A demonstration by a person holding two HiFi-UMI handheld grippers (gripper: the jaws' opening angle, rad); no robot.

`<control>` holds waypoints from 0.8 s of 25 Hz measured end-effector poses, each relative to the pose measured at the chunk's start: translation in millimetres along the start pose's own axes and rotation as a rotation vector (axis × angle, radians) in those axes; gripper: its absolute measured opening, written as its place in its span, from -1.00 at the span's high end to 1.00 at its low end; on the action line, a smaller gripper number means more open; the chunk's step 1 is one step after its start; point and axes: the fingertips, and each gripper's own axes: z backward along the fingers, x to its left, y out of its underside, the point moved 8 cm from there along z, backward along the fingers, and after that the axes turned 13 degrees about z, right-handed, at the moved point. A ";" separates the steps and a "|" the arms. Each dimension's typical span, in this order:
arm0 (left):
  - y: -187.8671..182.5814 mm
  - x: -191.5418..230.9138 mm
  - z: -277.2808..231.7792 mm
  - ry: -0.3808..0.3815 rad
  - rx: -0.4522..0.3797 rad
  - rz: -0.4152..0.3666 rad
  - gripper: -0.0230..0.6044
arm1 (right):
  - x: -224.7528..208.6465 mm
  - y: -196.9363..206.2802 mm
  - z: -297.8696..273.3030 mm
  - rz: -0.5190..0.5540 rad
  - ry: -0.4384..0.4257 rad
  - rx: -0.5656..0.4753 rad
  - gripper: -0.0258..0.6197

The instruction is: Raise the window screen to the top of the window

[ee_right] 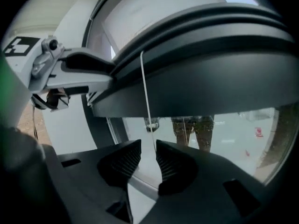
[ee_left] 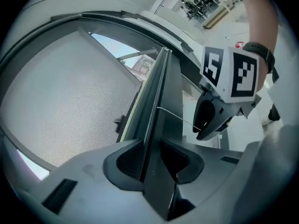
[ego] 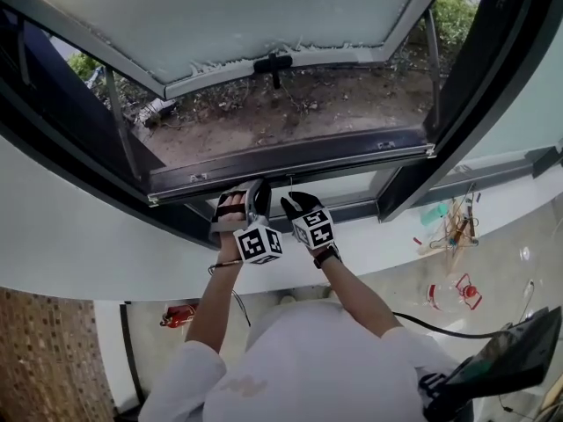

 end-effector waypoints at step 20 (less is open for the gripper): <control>-0.2 -6.4 -0.9 -0.084 0.036 -0.060 0.58 | 35.2 173.7 16.1 -0.034 -0.104 0.383 0.91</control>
